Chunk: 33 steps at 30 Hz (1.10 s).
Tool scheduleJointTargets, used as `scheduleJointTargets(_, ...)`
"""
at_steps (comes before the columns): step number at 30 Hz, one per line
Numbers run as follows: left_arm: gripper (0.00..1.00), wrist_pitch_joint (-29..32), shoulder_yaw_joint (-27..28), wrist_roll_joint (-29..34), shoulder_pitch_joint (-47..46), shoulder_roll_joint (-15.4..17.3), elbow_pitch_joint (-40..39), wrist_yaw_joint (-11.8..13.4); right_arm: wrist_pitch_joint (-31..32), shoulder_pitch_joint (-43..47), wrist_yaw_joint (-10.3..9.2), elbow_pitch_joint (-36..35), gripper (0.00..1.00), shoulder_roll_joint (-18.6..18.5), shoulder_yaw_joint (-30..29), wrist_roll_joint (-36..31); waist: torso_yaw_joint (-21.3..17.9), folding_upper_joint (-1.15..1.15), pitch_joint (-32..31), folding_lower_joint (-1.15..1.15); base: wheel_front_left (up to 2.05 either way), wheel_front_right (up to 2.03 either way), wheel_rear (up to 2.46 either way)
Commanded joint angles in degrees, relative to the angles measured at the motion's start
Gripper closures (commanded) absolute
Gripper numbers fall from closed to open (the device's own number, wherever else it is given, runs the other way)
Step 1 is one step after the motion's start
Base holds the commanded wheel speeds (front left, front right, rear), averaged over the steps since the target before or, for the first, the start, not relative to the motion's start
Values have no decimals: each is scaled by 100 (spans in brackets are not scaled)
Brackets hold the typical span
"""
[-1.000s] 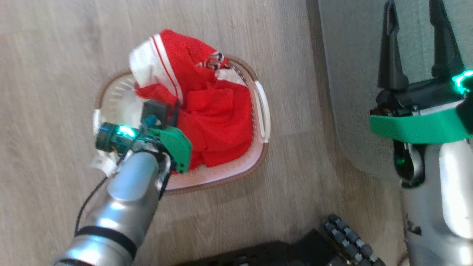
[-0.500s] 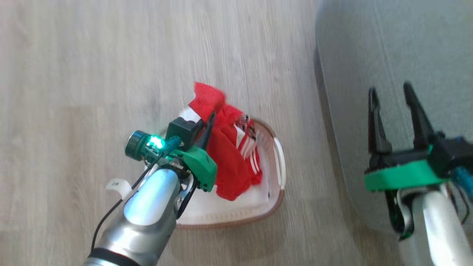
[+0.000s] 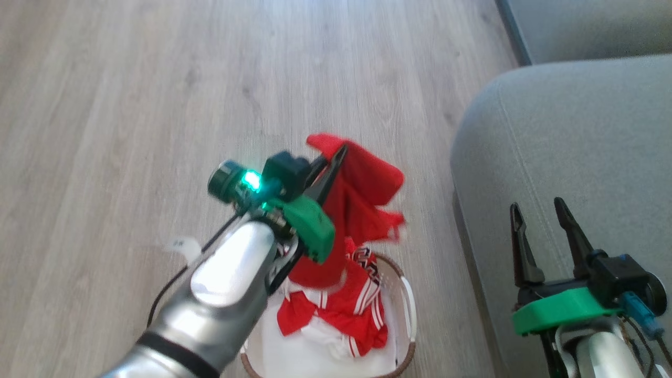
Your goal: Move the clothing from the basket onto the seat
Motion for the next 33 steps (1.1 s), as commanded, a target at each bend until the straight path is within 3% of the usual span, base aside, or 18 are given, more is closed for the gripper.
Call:
scheduleJointTargets(1,100,-15,136,-56,-505,84,-238,-10,-37,-141,-1,-168,0,-55,158,37,67,-1,-223,1,0,0,0)
scheduleJointTargets(8,100,241,-331,-561,-1076,84,-563,25,-37,-73,-1,-102,0,-55,369,50,57,-1,-492,1,0,0,0)
scheduleJointTargets(18,100,191,-928,-1231,-1503,84,-1032,336,-37,-302,-1,176,0,-55,895,-194,58,-1,-638,1,0,0,0)
scheduleJointTargets(25,100,97,-1242,-1546,-1671,84,-1061,539,-37,-661,-1,792,0,-56,1576,-470,81,-1,-652,1,0,0,0)
scheduleJointTargets(33,100,25,-1556,-1775,-1791,84,-1060,627,-37,-1110,-1,1414,0,-56,1790,-649,194,-1,-638,1,0,0,0)
